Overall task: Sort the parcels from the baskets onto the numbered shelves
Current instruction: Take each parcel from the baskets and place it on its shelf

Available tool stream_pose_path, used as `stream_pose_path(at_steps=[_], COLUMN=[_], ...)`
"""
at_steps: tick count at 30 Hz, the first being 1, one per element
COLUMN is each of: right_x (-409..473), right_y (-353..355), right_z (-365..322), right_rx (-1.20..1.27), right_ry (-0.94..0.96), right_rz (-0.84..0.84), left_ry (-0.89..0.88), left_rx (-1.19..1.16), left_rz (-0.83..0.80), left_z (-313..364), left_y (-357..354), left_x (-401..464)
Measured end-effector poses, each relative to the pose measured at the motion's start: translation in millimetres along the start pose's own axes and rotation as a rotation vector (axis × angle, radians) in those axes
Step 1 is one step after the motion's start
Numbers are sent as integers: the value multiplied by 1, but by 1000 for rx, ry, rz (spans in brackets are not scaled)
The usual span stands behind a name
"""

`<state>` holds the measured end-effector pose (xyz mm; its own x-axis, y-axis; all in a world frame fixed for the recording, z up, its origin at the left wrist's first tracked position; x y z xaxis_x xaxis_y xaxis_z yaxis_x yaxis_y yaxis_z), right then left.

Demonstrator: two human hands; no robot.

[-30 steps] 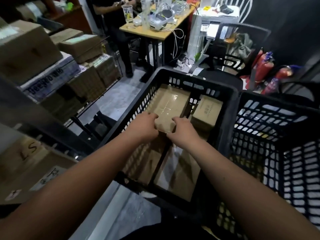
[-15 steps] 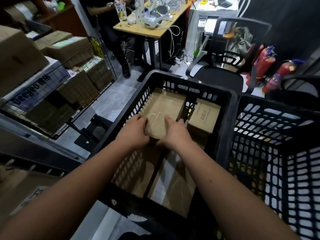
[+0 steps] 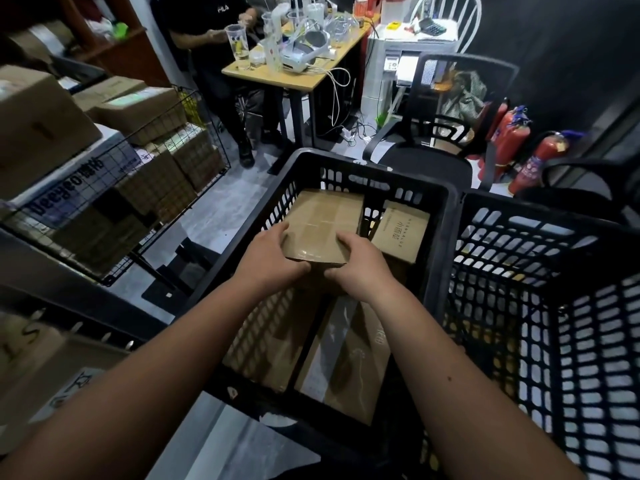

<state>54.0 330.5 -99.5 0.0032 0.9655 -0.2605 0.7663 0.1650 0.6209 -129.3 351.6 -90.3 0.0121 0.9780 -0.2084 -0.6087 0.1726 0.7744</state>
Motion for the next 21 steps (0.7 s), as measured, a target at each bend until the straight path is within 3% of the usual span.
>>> stream_pose_path(at_steps=[12,21], right_x=[-83,-178], right_y=[6,26], right_z=[-12,-15], right_rx=[33,74], right_ry=[76,96], right_rz=[156,357], left_ry=[-63,-211], left_rx=[-262,-409], left_rz=[76,116], left_z=[1,25], left_y=[13,20], left_x=[-85,-164])
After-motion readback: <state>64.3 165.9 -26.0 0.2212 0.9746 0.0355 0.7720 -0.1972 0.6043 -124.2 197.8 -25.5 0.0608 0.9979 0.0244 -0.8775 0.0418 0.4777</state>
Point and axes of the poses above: each hand's wrist, its own x-axis towards the middle knuckle, its own y-axis out of the back of the hand, z = x × y, the point moved 9 cm from there along x, towards the middle knuckle, and after that the axes turned 2 degrees about -x, right-handed, at the moved point
